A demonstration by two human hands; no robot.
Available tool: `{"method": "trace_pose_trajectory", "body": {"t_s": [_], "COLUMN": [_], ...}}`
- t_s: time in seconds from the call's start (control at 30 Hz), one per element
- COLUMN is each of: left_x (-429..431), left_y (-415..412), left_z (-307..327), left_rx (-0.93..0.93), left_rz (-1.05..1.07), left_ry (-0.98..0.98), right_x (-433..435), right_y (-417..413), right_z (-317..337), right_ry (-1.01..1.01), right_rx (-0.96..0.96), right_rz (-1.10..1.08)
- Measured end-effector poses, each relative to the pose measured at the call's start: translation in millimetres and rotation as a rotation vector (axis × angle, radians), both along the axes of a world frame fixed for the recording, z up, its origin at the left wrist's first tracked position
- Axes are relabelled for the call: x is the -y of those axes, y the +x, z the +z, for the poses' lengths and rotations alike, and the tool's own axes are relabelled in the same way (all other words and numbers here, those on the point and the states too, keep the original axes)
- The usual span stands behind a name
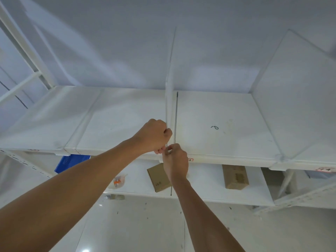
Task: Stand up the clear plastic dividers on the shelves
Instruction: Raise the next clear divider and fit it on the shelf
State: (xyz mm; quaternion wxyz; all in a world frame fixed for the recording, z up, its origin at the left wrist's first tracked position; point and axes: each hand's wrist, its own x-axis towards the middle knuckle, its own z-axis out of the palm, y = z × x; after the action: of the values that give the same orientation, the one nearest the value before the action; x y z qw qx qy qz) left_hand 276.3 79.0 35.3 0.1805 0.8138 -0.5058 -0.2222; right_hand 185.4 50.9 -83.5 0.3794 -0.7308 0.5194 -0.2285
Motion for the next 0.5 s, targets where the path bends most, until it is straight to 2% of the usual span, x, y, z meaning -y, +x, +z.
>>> {"method": "trace_pose_trajectory", "body": {"t_s": [0.1, 0.17, 0.5], "left_x": [-1.0, -2.8, -3.0], "left_y": [-1.4, -1.1, 0.5], "left_z": [2.1, 4.1, 4.8], "left_rx": [0.014, 0.01, -0.017], "left_rz": [0.005, 0.006, 0.013], "left_ry": [-0.01, -0.011, 0.018], "right_x": [-2.7, -0.4, 2.9], "right_y": [1.2, 3.1, 4.1], "right_z": [14.1, 18.9, 26.7], "right_ry": [-0.27, -0.339, -0.368], "right_rx": [-0.305, -0.383, -0.454], "right_rz": [0.122, 0.185, 0.24]}}
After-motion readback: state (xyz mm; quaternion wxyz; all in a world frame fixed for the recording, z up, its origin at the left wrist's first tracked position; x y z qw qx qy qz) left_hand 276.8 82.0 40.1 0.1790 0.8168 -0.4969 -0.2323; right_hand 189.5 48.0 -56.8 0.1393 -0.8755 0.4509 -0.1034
